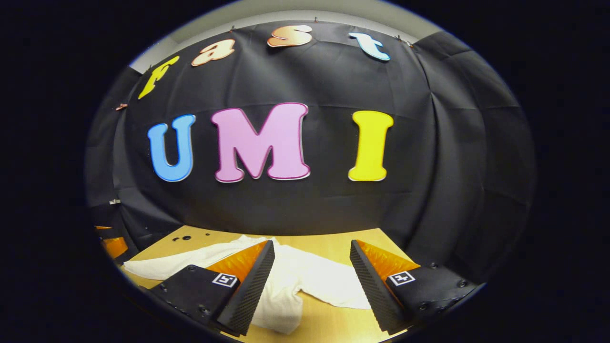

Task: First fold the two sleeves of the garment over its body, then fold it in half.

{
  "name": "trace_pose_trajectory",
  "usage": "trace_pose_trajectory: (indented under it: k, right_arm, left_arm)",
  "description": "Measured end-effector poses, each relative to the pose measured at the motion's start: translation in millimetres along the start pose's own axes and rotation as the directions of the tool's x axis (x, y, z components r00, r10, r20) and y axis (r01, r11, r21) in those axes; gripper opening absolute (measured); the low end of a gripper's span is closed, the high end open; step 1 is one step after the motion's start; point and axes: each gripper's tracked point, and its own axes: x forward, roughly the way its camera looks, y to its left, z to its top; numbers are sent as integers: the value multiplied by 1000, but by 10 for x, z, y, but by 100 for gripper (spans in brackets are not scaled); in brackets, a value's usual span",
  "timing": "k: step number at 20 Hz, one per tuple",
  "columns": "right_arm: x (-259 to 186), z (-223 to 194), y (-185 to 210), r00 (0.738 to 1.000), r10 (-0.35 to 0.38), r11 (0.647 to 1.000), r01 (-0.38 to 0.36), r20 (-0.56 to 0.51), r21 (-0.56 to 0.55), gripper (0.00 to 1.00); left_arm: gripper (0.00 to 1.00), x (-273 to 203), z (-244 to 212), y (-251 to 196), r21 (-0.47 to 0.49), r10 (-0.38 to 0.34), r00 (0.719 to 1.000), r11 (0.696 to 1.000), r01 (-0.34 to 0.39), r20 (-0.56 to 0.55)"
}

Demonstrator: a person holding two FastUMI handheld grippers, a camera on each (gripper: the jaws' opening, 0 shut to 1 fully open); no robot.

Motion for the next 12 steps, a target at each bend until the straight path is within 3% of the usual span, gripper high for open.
trace_pose_trajectory:
  k: [5,12]
  right_arm:
    - [315,-342,-779,984,-141,989,145,-110,24,98]
    - [627,-951,-1686,916,-288,950,309,-279,33,98]
  left_arm:
    - [96,123,-31,28,0,20,1000,1000,-20,-13]
    - [96,274,-207,181,-21,80,994,996,-82,-76]
